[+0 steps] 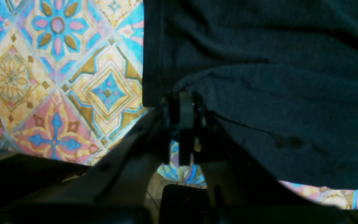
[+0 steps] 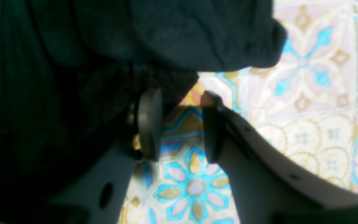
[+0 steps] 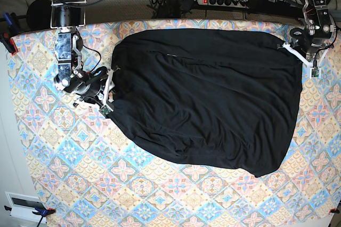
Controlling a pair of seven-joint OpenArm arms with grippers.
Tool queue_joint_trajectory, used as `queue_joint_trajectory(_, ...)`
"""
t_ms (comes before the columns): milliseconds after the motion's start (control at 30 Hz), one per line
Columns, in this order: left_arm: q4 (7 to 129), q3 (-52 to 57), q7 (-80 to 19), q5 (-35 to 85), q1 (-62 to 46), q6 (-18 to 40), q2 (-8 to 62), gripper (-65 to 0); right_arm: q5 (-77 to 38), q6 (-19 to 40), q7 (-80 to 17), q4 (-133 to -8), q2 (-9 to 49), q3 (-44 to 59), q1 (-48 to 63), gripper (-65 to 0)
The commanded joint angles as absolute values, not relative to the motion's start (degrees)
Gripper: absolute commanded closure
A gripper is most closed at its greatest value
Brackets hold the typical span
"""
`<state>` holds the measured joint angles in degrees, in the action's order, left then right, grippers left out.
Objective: Layout the t-shirt on the table in an organized manner, then fold the t-shirt properly
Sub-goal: 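Regrasp the shirt corner with the right gripper and drag it outward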
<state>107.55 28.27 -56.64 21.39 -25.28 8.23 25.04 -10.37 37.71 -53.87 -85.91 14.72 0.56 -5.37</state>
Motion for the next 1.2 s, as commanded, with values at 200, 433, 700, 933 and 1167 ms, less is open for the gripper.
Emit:
queue_joint_trajectory(200, 108.53, 28.79, -55.96, 21.23, -25.19, 8.13, 25.98, 0.0, -14.55, 37.67, -52.88, -86.64, 15.25, 1.01, -6.55, -26.5)
queue_joint_trajectory(433, 108.53, 28.79, -55.96, 21.23, -25.19, 8.13, 25.98, 0.0, -14.55, 37.58, -52.44, -82.42, 15.16, 0.84, -6.55, -26.5)
queue_joint_trajectory(700, 108.44, 28.79, -55.87, 21.23, -25.19, 8.13, 25.98, 0.0, -14.64, 37.58, -50.51, -80.22, 12.79, 0.84, -6.55, -26.3)
queue_joint_trajectory(933, 108.44, 28.79, -55.87, 21.23, -25.19, 8.13, 25.89, 0.0, -14.64, 37.67, -50.68, -80.84, 12.09, 1.19, -6.46, -5.6)
queue_joint_trajectory(1167, 108.44, 28.79, -55.87, 21.23, -25.19, 8.13, 25.89, 0.0, -14.64, 37.67, -50.95, -82.07, 12.35, 10.24, -5.93, 0.0)
